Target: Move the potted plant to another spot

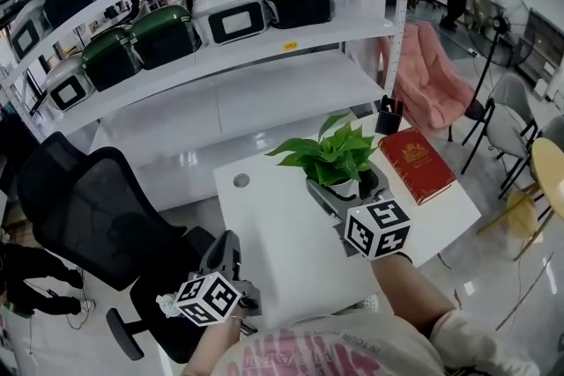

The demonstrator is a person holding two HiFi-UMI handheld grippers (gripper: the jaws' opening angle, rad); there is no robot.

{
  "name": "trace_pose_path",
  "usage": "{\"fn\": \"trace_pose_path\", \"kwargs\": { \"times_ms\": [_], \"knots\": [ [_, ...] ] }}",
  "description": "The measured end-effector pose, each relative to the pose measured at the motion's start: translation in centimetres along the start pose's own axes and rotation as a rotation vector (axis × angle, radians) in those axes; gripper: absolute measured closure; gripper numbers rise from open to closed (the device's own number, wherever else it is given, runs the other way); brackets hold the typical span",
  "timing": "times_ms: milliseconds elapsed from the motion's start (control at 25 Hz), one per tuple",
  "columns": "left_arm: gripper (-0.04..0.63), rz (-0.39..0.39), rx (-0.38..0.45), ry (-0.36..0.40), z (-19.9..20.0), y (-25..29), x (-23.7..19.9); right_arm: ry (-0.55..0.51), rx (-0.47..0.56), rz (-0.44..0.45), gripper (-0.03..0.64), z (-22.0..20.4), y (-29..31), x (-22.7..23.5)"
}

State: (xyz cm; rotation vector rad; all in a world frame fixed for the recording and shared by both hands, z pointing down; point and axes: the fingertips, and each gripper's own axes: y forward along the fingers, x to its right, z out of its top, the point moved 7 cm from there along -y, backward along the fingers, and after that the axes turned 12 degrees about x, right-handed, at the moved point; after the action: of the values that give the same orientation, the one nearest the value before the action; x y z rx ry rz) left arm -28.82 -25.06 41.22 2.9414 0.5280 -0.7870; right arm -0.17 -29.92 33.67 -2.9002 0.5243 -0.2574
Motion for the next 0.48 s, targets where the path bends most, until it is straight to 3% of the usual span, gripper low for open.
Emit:
{"fn": "trace_pose_path", "kwargs": {
  "times_ms": [480],
  "knots": [
    [0.571,0.124,0.096,0.005,1.0,-4.0,0.3,0.049,0.001,0.161,0.123,0.5,1.0,-3.3]
  ]
}}
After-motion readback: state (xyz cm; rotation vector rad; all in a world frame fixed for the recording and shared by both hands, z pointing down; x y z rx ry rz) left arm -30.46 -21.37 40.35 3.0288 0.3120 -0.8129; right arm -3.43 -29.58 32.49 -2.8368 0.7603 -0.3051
